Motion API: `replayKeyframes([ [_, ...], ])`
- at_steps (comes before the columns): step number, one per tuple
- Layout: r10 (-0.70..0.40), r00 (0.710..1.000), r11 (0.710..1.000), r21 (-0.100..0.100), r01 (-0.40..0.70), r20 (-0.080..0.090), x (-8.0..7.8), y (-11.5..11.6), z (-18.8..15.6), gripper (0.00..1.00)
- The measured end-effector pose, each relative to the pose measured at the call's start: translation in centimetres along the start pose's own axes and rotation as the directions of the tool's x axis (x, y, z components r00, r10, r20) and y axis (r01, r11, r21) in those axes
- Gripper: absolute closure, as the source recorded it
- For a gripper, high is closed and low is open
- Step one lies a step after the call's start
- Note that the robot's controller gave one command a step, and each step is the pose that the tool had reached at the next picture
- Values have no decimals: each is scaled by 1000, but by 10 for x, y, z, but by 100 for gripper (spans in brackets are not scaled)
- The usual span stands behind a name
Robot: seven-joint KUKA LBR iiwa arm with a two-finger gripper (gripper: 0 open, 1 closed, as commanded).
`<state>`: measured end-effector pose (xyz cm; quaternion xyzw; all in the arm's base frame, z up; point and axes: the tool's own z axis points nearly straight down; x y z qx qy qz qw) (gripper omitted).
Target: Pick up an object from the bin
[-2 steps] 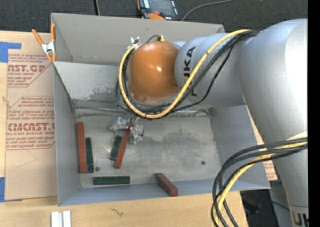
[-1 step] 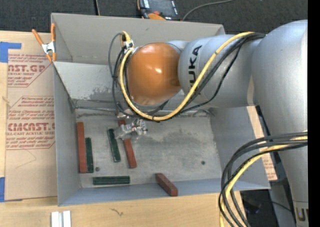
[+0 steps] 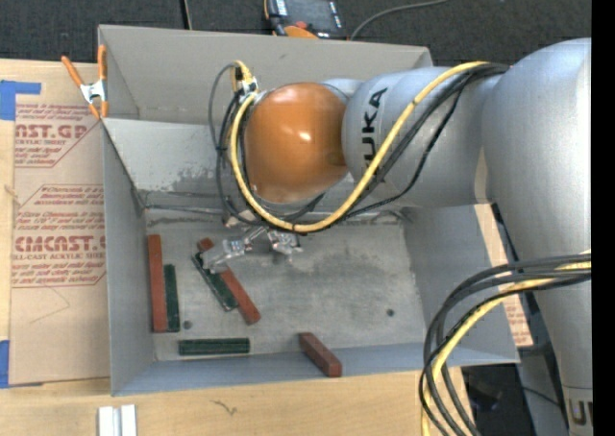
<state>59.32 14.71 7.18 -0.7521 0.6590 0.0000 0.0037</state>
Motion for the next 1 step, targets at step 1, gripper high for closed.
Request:
replayKeyframes([
  [1,-134,991,991,-3,134,1,-43,1,-37,0],
])
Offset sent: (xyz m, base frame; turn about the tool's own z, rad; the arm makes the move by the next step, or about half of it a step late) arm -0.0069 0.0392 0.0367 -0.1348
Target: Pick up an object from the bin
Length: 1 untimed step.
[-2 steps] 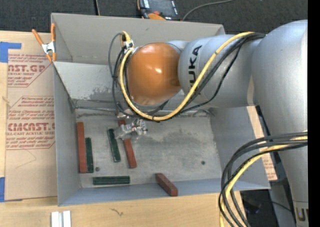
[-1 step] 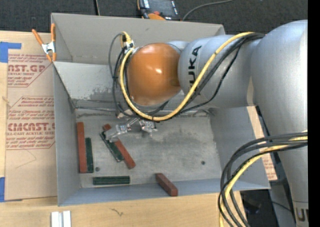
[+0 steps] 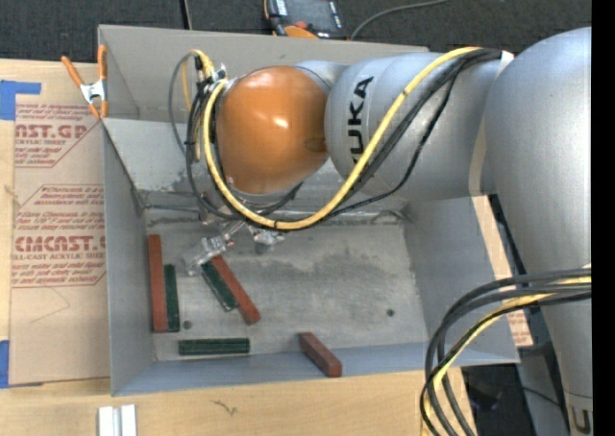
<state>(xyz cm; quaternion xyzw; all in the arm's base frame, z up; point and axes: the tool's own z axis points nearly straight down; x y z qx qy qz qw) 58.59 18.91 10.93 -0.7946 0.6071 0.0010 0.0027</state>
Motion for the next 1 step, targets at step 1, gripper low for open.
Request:
replayKeyframes([
  [1,-59,998,998,-6,59,-1,10,10,42,0],
])
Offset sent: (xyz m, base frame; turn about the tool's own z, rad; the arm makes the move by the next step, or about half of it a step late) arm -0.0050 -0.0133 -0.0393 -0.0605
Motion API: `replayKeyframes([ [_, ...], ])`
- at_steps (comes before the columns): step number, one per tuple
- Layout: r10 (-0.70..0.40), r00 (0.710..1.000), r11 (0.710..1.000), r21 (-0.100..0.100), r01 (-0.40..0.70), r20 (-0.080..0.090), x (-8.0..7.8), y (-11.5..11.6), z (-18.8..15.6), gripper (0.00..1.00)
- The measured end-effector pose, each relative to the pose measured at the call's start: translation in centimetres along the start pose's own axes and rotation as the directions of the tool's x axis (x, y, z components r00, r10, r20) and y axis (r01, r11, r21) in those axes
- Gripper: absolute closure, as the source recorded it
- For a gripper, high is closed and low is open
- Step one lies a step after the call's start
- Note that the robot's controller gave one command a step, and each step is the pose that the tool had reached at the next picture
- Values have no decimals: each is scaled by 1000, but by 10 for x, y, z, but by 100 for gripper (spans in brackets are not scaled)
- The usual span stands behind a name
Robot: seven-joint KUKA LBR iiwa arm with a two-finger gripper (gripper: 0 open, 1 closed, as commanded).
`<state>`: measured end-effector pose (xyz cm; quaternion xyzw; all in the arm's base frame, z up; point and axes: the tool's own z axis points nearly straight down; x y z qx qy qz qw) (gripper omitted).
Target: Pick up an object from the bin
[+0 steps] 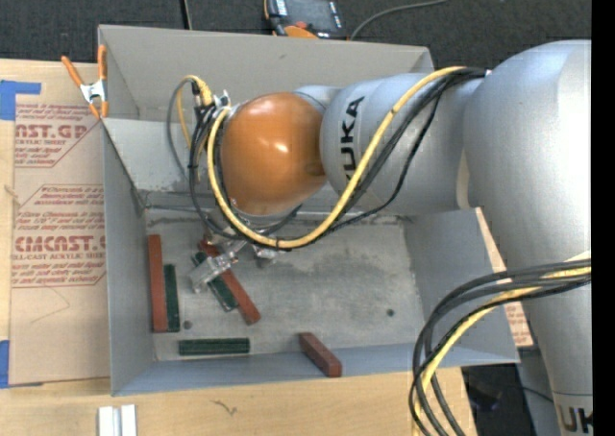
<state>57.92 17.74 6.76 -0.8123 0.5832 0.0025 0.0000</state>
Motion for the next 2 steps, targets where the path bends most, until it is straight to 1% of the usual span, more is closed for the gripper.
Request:
replayKeyframes([
  [1,2,1000,1000,3,-2,1,0,-1,-3,100],
  [2,7,1000,1000,12,-7,-2,-6,-3,-163,100],
])
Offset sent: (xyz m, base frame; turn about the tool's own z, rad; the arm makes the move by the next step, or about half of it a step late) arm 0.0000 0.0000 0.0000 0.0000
